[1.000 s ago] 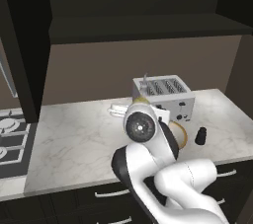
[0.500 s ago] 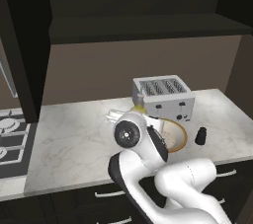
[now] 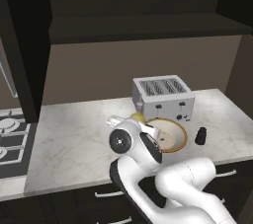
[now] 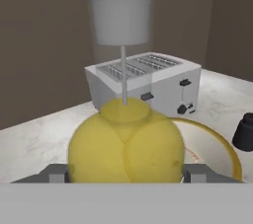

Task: Retrieve the bottle and the shaker from the cabinet and place them next to the mixing bowl on the counter. Then add garlic from the fridge to the mixing bowl.

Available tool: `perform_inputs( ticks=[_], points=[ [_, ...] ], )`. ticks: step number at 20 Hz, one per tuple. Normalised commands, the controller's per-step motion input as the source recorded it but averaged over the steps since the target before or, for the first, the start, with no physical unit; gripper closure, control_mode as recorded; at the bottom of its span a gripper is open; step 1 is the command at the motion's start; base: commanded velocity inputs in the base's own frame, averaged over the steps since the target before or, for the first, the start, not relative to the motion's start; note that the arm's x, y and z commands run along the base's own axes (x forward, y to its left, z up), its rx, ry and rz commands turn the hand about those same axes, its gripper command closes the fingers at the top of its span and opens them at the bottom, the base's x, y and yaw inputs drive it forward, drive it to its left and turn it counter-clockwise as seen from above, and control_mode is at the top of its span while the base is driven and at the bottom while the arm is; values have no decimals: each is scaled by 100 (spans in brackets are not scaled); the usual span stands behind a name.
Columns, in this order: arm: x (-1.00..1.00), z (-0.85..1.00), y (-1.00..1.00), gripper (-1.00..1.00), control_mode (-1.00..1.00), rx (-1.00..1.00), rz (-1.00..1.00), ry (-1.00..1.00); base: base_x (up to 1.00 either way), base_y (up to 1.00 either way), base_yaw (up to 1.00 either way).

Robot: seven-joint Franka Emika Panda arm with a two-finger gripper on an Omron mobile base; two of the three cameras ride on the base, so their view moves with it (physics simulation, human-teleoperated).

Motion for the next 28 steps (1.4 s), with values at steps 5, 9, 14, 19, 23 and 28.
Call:
perform_inputs(
  ticks=[5,9,14,19,23,28],
  points=[
    [32,-36,-2,100,-100,0,-5,0,0,0,0],
    [31,-33,0,100,-100,0,-5,0,0,0,0],
    [29,-31,0,100,-100,0,-4,0,0,0,0],
    [29,-31,0,100,-100,0,-3,0,0,0,0],
    [30,-34,1,100,-100,0,-3,2,0,0,0],
    [23,-32,4,100,-100,0,-1,0,0,0,0]
  ],
)
